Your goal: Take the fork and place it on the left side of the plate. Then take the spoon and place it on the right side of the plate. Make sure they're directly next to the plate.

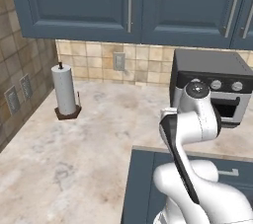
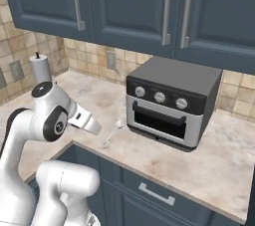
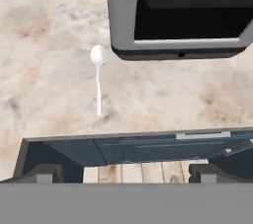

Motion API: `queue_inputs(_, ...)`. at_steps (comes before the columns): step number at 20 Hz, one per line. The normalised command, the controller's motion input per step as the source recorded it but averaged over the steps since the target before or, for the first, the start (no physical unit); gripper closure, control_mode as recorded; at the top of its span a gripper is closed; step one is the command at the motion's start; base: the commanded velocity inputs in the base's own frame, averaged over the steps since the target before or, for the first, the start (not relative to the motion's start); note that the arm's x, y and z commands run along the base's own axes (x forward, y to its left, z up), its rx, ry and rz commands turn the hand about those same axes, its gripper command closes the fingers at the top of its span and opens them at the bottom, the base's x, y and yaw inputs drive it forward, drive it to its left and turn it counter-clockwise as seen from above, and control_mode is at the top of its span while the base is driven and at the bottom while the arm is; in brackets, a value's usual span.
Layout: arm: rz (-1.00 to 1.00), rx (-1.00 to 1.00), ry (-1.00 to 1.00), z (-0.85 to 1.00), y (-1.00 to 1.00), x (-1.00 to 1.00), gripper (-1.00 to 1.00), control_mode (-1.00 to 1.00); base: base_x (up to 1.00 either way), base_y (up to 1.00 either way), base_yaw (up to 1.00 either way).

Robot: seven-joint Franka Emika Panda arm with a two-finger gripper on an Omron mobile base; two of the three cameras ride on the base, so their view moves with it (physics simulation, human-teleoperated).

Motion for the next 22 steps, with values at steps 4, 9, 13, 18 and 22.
queue_inputs(4, 0.00, 0.00, -0.05, -0.50, 0.00, 0.69, -1.00, -1.00, 0.00, 0.00, 0.00)
queue_inputs(9, 0.00, 0.00, -0.03, -0.55, 0.00, 0.64, -1.00, -1.00, 0.00, 0.00, 0.00)
queue_inputs(13, -0.01, 0.00, 0.02, -0.35, -0.04, 0.48, -1.00, -1.00, 0.00, 0.00, 0.00)
queue_inputs(18, -0.01, 0.01, 0.09, -0.14, -0.04, 0.48, -1.00, -1.00, 0.00, 0.00, 0.00)
queue_inputs(22, 0.00, 0.00, 0.07, -0.35, -0.03, 0.32, -1.00, -1.00, 0.00, 0.00, 0.00)
